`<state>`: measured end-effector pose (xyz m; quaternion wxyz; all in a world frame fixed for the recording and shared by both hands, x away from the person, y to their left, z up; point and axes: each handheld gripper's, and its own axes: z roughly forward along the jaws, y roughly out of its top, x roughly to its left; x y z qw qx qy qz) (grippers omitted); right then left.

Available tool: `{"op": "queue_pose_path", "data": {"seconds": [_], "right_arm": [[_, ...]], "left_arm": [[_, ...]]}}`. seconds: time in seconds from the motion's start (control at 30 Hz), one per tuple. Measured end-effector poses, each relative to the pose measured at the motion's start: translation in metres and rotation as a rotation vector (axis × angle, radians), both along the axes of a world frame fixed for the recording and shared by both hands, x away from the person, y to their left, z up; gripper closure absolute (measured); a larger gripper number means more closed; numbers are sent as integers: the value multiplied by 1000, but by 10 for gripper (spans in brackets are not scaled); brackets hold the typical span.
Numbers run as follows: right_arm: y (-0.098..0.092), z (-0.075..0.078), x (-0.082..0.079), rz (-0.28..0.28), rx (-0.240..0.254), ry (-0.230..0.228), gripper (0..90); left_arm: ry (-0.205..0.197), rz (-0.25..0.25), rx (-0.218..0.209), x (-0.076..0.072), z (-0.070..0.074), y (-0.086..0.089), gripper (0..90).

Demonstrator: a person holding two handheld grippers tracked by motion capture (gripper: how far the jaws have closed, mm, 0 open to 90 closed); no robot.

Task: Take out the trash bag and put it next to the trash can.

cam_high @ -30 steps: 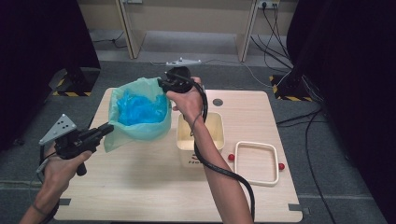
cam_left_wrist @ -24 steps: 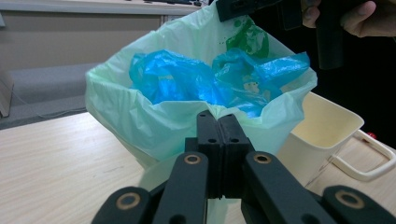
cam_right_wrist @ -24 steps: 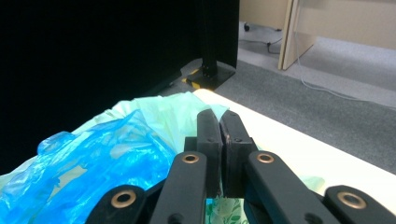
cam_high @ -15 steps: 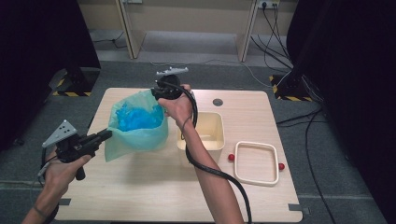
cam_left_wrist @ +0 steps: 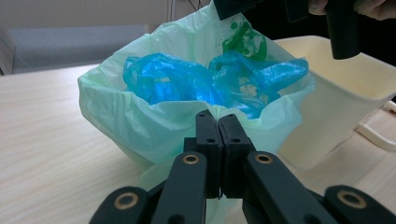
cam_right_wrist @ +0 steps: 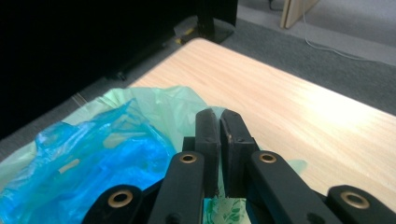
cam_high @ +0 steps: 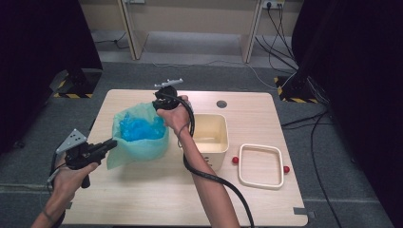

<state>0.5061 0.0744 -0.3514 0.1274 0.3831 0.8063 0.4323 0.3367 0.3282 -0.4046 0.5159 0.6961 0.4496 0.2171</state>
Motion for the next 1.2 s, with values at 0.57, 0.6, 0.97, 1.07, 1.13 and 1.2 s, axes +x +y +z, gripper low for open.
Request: {"op": "queue_pose_path", "data": {"seconds": [0.57,0.6,0.97,1.07,1.13,1.2], "right_arm": [[-7,-12,2,-56,-14,71,447],[-7,-10,1,-59,-8,75,394],[-32,11,-12,0,-42,-32,401],[-46,17,-13,-4,-31,-36,407],[-54,20,-15,-8,-39,-44,399],[-63,21,-16,-25,-51,-60,361]], "left_arm": [[68,10,-18,-1,-11,2,520],[63,12,-20,-2,-9,1,498],[26,6,-6,-6,8,-13,394],[26,-11,-3,-5,9,-19,392],[26,-20,-3,-5,10,-24,392],[24,-31,0,-4,11,-27,392]]}}
